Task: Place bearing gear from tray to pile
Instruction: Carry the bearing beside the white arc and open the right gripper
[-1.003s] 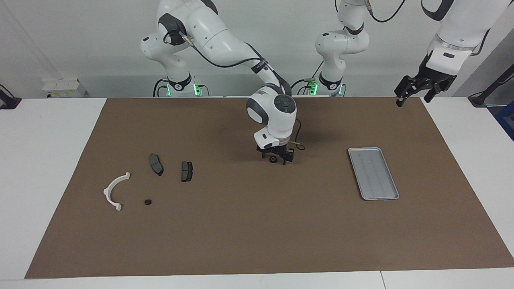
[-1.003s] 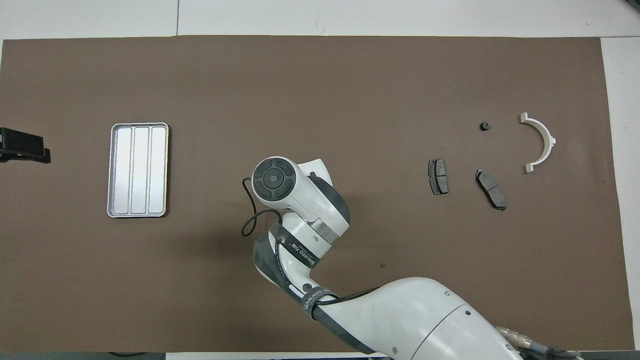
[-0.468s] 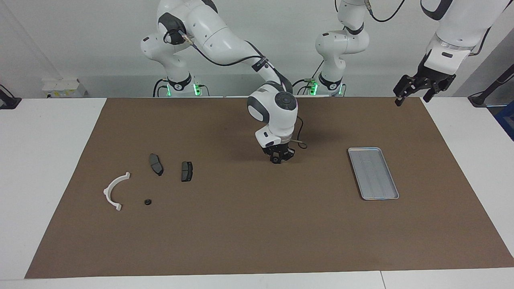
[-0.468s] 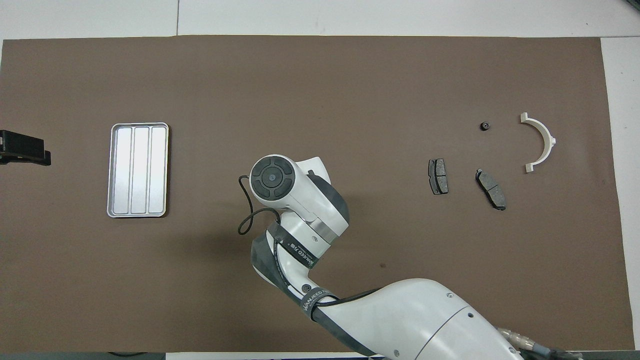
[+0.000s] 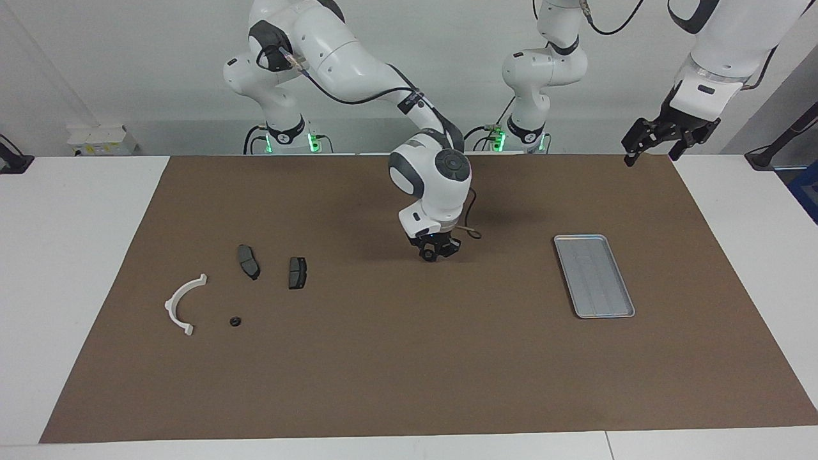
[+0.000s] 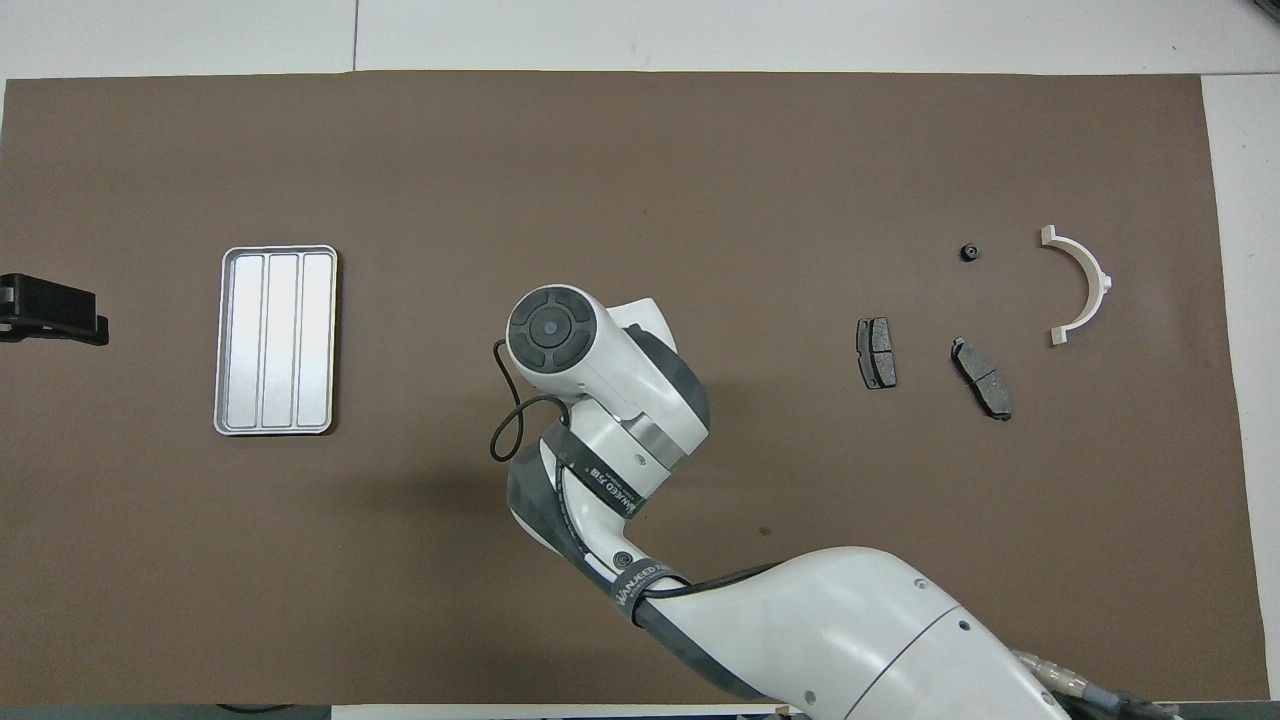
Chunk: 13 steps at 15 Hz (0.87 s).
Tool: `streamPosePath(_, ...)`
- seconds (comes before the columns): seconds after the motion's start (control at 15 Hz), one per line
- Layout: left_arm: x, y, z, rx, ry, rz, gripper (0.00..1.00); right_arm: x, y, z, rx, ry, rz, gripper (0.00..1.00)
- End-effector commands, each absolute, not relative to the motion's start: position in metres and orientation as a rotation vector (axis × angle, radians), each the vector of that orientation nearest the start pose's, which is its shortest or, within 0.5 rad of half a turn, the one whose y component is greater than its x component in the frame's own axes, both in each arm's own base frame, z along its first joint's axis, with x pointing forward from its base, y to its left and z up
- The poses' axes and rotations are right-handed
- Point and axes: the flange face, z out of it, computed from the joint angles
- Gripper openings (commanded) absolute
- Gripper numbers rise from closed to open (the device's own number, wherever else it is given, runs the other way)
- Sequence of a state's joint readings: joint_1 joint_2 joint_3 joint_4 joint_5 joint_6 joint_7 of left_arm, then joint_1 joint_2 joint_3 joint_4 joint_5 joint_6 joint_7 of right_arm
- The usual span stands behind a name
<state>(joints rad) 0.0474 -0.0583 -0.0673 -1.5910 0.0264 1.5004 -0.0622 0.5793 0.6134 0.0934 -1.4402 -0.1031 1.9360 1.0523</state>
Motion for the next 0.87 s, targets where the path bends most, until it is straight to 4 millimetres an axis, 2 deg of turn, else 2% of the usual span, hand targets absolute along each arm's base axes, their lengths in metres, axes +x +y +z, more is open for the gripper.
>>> streamPosePath(0.0, 0.516, -0.008, 0.640, -3.121, -0.002, 0.072, 1.00, 0.613, 0.340, 0.386, -3.232, 0.328, 0.124, 0.00)
streamPosePath(0.13, 0.514, -0.008, 0.642, -3.121, 0.039, 0.072, 1.00, 0.642, 0.269, 0.408, -3.231, 0.050, 0.131, 0.00)
streamPosePath(0.2, 0.514, -0.008, 0.641, -3.121, 0.039, 0.075, 1.00, 0.654, 0.233, 0.411, -3.226, -0.059, 0.145, 0.00)
streamPosePath(0.33, 0.516, -0.008, 0.642, -3.121, 0.041, 0.056, 1.00, 0.673, 0.168, 0.406, -3.206, -0.183, 0.155, 0.00)
streamPosePath(0.4, 0.516, -0.008, 0.642, -3.121, 0.041, 0.053, 1.00, 0.678, 0.145, 0.398, -3.197, -0.223, 0.148, 0.00)
streamPosePath(0.6, 0.515, -0.009, 0.642, -3.121, 0.046, 0.063, 1.00, 0.680, 0.089, 0.372, -3.180, -0.287, 0.101, 0.00)
streamPosePath(0.74, 0.515, -0.010, 0.642, -3.121, 0.048, 0.065, 1.00, 0.679, 0.067, 0.349, -3.171, -0.293, 0.069, 0.00)
streamPosePath(0.8, 0.515, -0.010, 0.642, -3.121, 0.048, 0.060, 1.00, 0.677, 0.064, 0.338, -3.169, -0.290, 0.048, 0.00)
